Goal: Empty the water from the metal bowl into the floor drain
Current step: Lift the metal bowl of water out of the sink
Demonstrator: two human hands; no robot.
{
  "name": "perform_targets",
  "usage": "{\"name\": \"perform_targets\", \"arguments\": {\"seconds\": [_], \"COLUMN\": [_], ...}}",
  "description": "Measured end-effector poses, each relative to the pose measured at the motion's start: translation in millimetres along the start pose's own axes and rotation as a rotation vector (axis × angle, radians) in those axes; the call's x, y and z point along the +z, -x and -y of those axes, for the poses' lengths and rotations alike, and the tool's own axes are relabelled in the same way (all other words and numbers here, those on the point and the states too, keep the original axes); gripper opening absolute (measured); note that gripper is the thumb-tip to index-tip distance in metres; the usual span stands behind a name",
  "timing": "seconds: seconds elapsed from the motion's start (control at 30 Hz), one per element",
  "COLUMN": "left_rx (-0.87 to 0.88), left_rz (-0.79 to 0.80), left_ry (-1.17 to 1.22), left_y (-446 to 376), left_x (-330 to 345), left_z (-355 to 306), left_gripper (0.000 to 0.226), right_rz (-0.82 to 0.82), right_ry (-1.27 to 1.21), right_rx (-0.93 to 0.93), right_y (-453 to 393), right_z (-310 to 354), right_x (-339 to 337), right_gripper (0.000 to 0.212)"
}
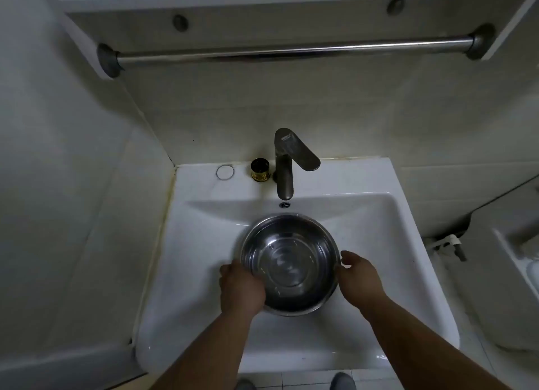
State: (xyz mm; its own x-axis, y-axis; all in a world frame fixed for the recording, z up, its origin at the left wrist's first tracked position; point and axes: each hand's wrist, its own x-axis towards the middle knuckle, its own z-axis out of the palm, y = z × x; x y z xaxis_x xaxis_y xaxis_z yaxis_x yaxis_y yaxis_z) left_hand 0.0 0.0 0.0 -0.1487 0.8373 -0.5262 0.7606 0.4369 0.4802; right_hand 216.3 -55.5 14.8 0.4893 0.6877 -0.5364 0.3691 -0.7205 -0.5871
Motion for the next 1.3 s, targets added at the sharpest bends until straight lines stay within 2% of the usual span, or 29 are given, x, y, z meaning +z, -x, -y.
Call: {"name": "perform_targets", "arguments": {"seconds": [0.07, 0.3, 0.47, 0.6, 0.7, 0.87, 0.97, 1.07, 1.3], "left_rx": [0.000, -0.029, -0.020, 0.006, 0.021, 0.005, -0.034, -0.045, -0.048], "left_rz": [-0.004, 0.007, 0.040, 0.056, 0.052, 0.037, 0.055, 0.049, 0.064], "left_ry": [-0.033, -0.086, -0.067, -0.061, -0.053, 0.064, 0.027, 0.006, -0.007], "left_y": [-4, -25, -47, -59, -63, -60, -56, -54, -57], "left_x": [1, -1, -5, -8, -5, 1, 7, 11, 11], "left_z": [0, 0, 2, 6, 10, 3, -5, -9, -8], "left_gripper": [0.034, 0.032, 0.029, 0.017, 0.027, 0.012, 0.034, 0.045, 0.046], "right_rz": [0.005, 0.017, 0.018, 0.015, 0.011, -0.017, -0.021, -0.030, -0.049], "right_ry": [-0.004, -0.007, 0.026, -0.021, -0.055, -0.005, 0.033, 0.058, 0.097], "right_rx": [-0.018, 0.045, 0.036, 0.059, 0.055, 0.006, 0.007, 0.016, -0.002], "right_y": [-4, -24, -40, -48, -53, -57, -57, -60, -61], "right_z": [1, -4, -9, -14, -15, -14, -10, -9, -11], "right_x": [2, 3, 5, 5, 6, 14, 20, 23, 27], "right_gripper": [0.037, 0.052, 0.024, 0.028, 0.030, 0.027, 0.030, 0.031, 0.027]}}
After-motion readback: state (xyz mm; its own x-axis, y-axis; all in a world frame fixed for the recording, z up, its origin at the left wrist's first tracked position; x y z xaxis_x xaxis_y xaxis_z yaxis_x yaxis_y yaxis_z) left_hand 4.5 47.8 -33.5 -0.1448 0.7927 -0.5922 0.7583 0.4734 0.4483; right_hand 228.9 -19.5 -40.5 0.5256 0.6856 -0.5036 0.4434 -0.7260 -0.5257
